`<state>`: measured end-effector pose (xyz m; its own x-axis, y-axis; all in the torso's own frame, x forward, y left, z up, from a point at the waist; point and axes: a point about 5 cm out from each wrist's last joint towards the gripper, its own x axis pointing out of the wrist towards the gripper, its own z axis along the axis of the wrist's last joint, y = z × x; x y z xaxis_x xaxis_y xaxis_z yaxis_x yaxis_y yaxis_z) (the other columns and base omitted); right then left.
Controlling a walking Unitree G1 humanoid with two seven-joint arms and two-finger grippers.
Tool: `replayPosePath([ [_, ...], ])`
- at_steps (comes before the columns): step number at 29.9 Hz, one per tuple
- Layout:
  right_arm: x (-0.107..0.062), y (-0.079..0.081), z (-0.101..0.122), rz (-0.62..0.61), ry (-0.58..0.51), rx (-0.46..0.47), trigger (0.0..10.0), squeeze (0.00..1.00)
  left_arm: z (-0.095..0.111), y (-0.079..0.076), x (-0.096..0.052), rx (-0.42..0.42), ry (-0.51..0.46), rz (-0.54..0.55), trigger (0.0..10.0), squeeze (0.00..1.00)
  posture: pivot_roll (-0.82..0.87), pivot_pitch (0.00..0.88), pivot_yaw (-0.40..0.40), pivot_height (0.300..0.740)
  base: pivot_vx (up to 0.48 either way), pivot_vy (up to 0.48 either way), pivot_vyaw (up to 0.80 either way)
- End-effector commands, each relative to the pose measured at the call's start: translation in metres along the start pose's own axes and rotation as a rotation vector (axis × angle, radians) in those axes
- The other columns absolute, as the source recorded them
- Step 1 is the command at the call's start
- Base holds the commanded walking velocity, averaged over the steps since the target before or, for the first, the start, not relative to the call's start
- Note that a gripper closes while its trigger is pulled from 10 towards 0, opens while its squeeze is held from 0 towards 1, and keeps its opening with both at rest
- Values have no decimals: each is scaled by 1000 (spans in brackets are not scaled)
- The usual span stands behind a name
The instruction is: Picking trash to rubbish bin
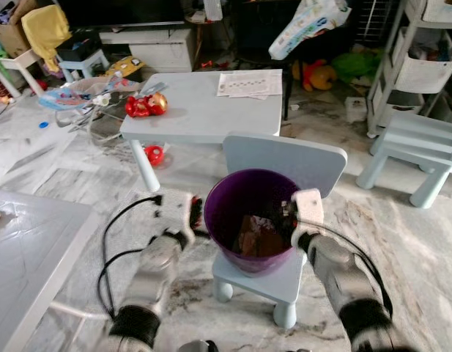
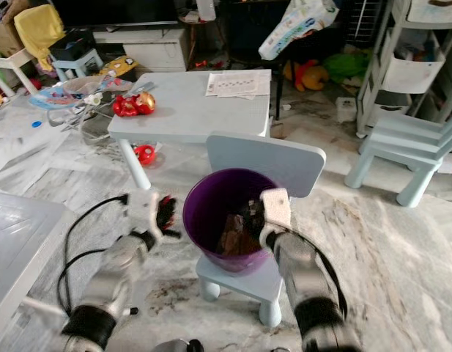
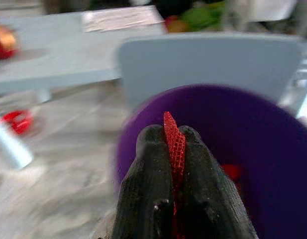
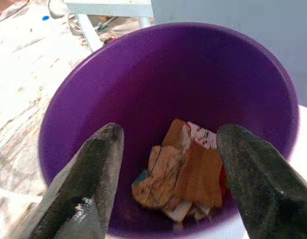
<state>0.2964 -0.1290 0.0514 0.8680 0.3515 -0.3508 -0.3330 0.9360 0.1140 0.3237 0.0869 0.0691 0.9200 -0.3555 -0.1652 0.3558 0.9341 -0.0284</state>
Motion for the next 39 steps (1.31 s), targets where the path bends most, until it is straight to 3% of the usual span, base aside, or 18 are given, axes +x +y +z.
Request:
replayPosePath([
  [1, -9, 13, 14, 64, -22, -1, 10000, 1000, -9, 0, 2, 20, 36, 10, 10000, 0, -159, 102, 97, 740, 0, 0, 0],
  [4, -23, 26, 14, 135, 11, 29, 10000, 1000, -13, -5, 8, 21, 68, 12, 10000, 0, -182, 107, 99, 740, 0, 0, 0],
  [6, -43, 45, 11, 288, 88, 48, 10000, 1000, -15, -9, 12, 26, 94, 13, 10000, 0, -215, 115, 105, 740, 0, 0, 0],
  [9, -63, 56, 6, 396, 178, 58, 10000, 1000, -15, -11, 15, 35, 106, 24, 10000, 0, -223, 118, 105, 740, 0, 0, 0],
  [15, -85, 61, 3, 419, 269, 86, 10000, 1000, -16, -11, 18, 35, 131, 62, 10000, 0, -272, 140, 104, 740, 0, 0, 0],
  [16, -92, 62, 2, 412, 295, 96, 10000, 1000, -16, -12, 19, 43, 136, 65, 10000, 90, -282, 144, 105, 740, 0, 0, 0],
  [17, -96, 61, 1, 396, 308, 96, 10000, 1000, -17, -13, 19, 45, 143, 72, 10000, 745, -296, 149, 106, 740, 0, 0, 0],
  [18, -98, 61, 1, 383, 316, 95, 10000, 1000, -17, -13, 19, 47, 148, 77, 10000, 745, -296, 149, 106, 740, 0, 0, 0],
  [19, -103, 61, -1, 364, 334, 95, 10000, 1000, -18, -16, 20, 45, 159, 76, 10000, 1000, -305, 153, 106, 740, 0, 0, 0],
  [31, -113, 62, 1, 311, 355, 82, 10000, 1000, -11, -21, 25, 92, 155, 116, 10000, 1000, -341, 172, 118, 740, 0, 0, 0],
  [35, -113, 54, 6, 232, 341, 7, 10000, 1000, -5, -19, 28, 84, 138, 145, 10000, 1000, -347, 171, 122, 740, 0, 0, 0],
  [39, -110, 52, 9, 220, 331, 1, 10000, 1000, -4, -19, 28, 86, 138, 145, 10000, 1000, -348, 165, 124, 740, 0, 0, 0],
])
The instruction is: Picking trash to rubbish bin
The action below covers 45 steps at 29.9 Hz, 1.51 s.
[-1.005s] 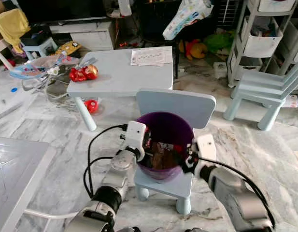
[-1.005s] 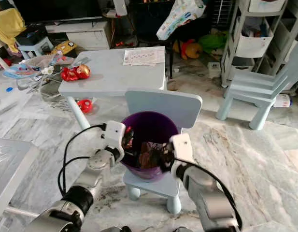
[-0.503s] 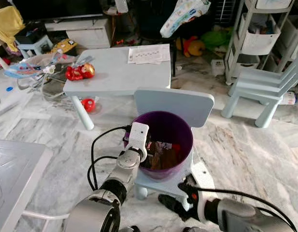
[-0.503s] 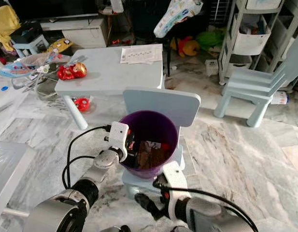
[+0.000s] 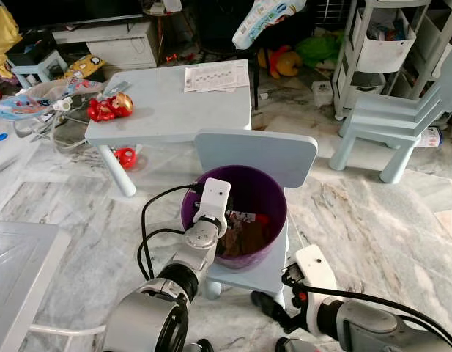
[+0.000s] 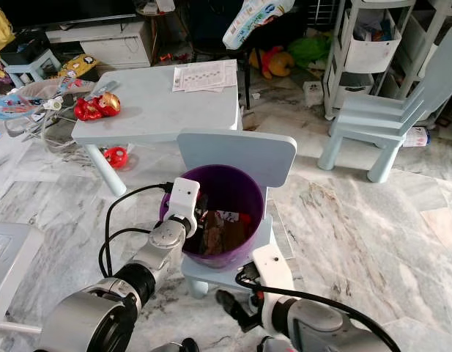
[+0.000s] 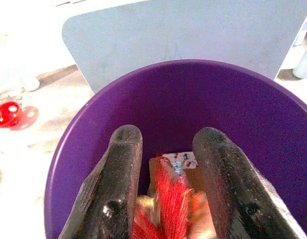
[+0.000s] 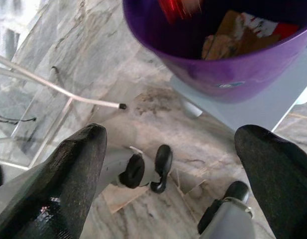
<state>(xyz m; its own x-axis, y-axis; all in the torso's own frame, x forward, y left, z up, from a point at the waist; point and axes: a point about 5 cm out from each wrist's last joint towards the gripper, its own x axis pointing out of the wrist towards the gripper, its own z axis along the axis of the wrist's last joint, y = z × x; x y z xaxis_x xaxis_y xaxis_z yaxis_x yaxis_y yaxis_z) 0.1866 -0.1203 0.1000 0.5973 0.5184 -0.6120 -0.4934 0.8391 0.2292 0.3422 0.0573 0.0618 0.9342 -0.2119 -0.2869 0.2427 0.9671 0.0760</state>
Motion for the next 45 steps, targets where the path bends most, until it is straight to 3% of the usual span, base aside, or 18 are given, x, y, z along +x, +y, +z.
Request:
replayPosePath([
  [1, -1, 1, 4, -7, -22, -12, 10000, 1000, -1, 2, 0, 11, 9, 6, 10000, 1000, -346, 162, 126, 740, 0, 0, 0],
  [8, 1, 3, 7, -8, -31, -33, 10000, 1000, 2, 3, 1, -4, 5, 10, 10000, 1000, -346, 153, 125, 740, 0, 0, 0],
  [14, 6, 3, 12, -3, -46, -56, 10000, 1000, 19, 10, 5, -50, -68, -3, 10000, 1000, -315, 143, 115, 740, 0, 0, 0],
  [17, 16, 1, 19, 1, -72, -86, 10000, 1000, 28, 38, 5, -39, -137, 63, 10000, 1000, -258, 127, 106, 740, 0, 0, 0],
  [18, 16, 1, 19, 1, -72, -86, 10000, 1000, 28, 38, 5, -39, -137, 63, 10000, 1000, -258, 127, 106, 740, 0, 0, 0],
  [22, 32, -6, 36, -49, -138, -137, 10000, 1000, 35, 89, -6, -29, -250, 179, 10000, 1000, -184, 106, 90, 740, 0, 0, 0],
  [24, 35, -9, 41, -76, -168, -149, 10000, 1000, 37, 97, -9, -14, -284, 189, 10000, 1000, -172, 102, 87, 740, 0, 0, 0],
  [25, 39, -15, 51, -130, -232, -166, 10000, 1000, 40, 104, -13, -3, -329, 194, 10000, 1000, -153, 94, 83, 740, 0, 0, 0],
  [30, 46, -26, 80, -247, -394, -250, 10000, 1000, 41, 123, -29, 27, -423, 268, 10000, 1000, -112, 70, 69, 740, 0, 0, 0],
  [40, 53, -38, 103, -279, -510, -248, 10000, 992, 34, 130, -52, 35, -492, 331, 10000, 1000, -83, 48, 53, 740, 0, 0, 0],
  [42, 53, -42, 109, -289, -540, -230, 10000, 796, 30, 135, -59, 32, -485, 382, 10000, 1000, -69, 41, 41, 740, 0, 0, 0],
  [43, 54, -42, 111, -283, -550, -216, 10000, 659, 30, 137, -62, 34, -483, 392, 10000, 792, -66, 40, 40, 740, 0, 0, 0],
  [44, 55, -42, 113, -280, -565, -217, 10000, 184, 30, 140, -64, 39, -481, 405, 10000, 0, -60, 41, 36, 740, 0, 0, 0],
  [45, 55, -41, 115, -279, -577, -223, 10000, 0, 30, 142, -66, 38, -479, 412, 10000, 0, -59, 41, 36, 740, 0, 0, 0],
])
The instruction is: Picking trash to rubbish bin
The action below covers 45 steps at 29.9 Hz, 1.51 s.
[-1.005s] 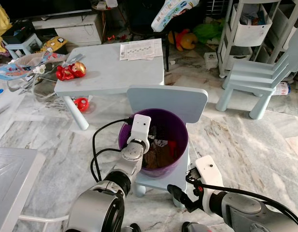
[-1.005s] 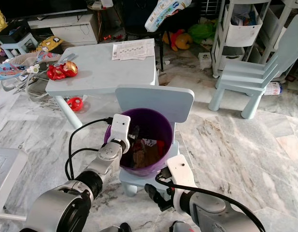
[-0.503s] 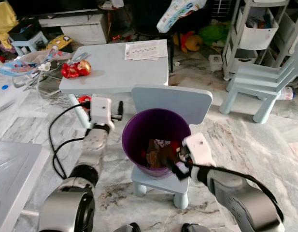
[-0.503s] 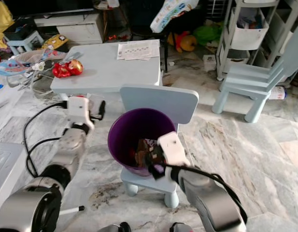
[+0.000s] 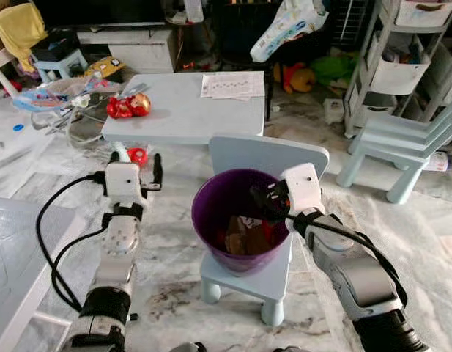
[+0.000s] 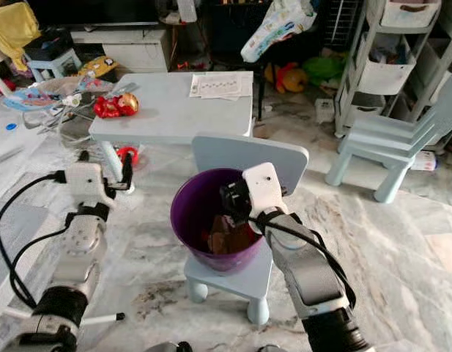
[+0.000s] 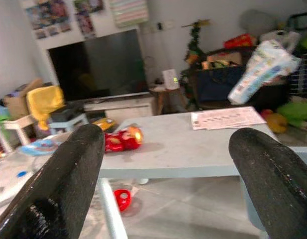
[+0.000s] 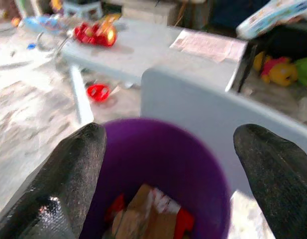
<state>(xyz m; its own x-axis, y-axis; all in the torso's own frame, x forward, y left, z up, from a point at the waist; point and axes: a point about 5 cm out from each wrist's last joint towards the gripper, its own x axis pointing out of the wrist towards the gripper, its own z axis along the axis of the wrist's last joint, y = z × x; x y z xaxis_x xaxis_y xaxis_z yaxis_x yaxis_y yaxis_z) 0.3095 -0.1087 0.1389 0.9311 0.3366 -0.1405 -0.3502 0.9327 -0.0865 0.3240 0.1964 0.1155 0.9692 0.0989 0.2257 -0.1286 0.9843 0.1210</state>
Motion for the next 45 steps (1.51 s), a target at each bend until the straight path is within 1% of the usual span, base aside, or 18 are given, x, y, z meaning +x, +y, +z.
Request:
replayPosePath([
  [1, 4, 2, 6, 10, -40, 4, 10000, 0, 5, 11, 1, 15, -3, 39, 10000, 0, -53, 40, 34, 740, 0, 0, 0],
  [4, 7, 3, 8, 13, -52, 2, 10000, 0, 6, 13, 2, 16, -2, 44, 10000, 0, -49, 40, 34, 740, 0, 0, 0],
  [7, 11, 6, 9, 16, -59, 0, 10000, 0, 8, 15, 2, 7, 1, 51, 10000, 0, -47, 39, 35, 740, 0, 0, 800],
  [10, 13, 7, 9, 22, -63, 3, 10000, 0, 12, 16, 2, 17, -2, 58, 10000, 0, -46, 35, 36, 740, 0, 0, 800],
  [13, 15, 9, 8, 36, -75, 1, 10000, 0, 16, 14, 1, 11, 9, 71, 10000, 0, -48, 31, 37, 740, 0, 0, 800],
  [19, 15, 6, 6, 37, -81, -1, 10000, 0, 20, 9, 2, 33, -4, 58, 10000, 0, -53, 30, 40, 740, 0, 0, 800],
  [22, 16, 12, 5, 54, -81, 1, 10000, 0, 21, 5, 3, 42, 7, 58, 10000, 0, -51, 27, 39, 740, 0, 0, 800],
  [26, 17, 17, 4, 66, -80, 7, 10000, 0, 21, 6, 3, 49, 21, 82, 10000, 0, -46, 26, 37, 740, 0, 0, 800],
  [35, 19, 15, 4, 69, -90, 12, 10000, 0, 24, 6, 2, 47, 40, 100, 10000, 0, -42, 26, 37, 740, 0, 0, 800],
  [41, 19, 13, 5, 62, -97, 14, 10000, 0, 24, 6, 0, 63, 63, 119, 10000, 0, -38, 30, 37, 740, 0, 0, 800],
  [45, 20, 13, 8, 55, -115, 16, 10000, 0, 24, 8, -1, 81, 60, 127, 10000, 0, -38, 30, 36, 740, 0, 0, 800],
])
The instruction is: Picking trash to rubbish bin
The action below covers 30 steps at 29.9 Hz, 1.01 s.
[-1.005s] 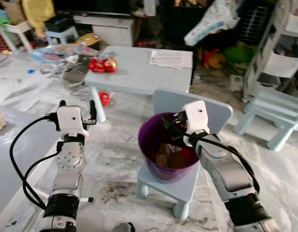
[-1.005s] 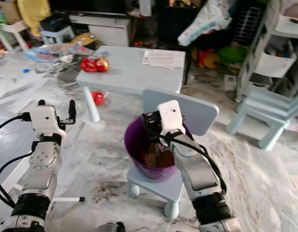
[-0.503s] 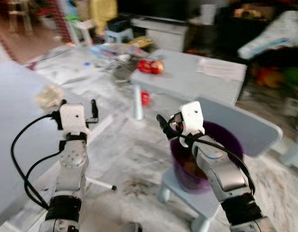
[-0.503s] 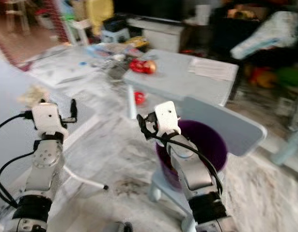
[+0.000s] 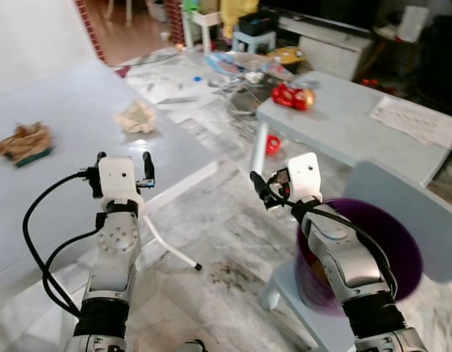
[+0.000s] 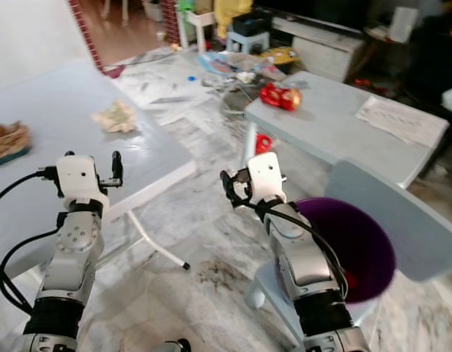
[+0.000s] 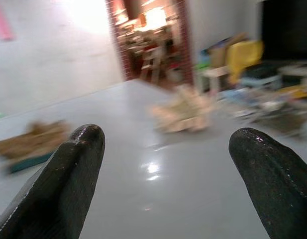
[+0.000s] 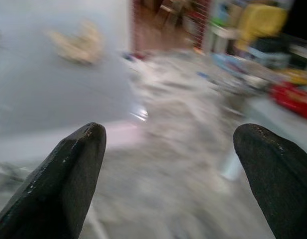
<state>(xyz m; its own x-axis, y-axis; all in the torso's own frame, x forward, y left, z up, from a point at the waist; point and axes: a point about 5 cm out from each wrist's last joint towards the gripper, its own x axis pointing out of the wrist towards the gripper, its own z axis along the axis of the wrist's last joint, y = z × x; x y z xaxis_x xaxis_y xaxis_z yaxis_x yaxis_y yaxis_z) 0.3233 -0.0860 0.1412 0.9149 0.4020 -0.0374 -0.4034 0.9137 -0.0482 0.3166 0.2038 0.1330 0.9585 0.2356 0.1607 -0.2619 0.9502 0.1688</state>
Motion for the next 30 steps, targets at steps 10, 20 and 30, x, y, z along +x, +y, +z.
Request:
replayPosePath([
  [10, 1, -3, 7, 4, -30, -21, 10000, 0, 7, -1, -2, 10, -26, 19, 10000, 0, -39, 29, 29, 740, 0, 0, 800],
  [20, 1, 0, 10, 25, -49, -17, 10000, 0, 6, -3, -3, 19, -16, 24, 10000, 0, -40, 33, 26, 740, 0, 0, 800],
  [30, 2, 3, 13, 40, -64, -7, 10000, 0, 6, -2, -3, 34, -12, 33, 10000, 0, -39, 36, 23, 740, 0, 0, 800],
])
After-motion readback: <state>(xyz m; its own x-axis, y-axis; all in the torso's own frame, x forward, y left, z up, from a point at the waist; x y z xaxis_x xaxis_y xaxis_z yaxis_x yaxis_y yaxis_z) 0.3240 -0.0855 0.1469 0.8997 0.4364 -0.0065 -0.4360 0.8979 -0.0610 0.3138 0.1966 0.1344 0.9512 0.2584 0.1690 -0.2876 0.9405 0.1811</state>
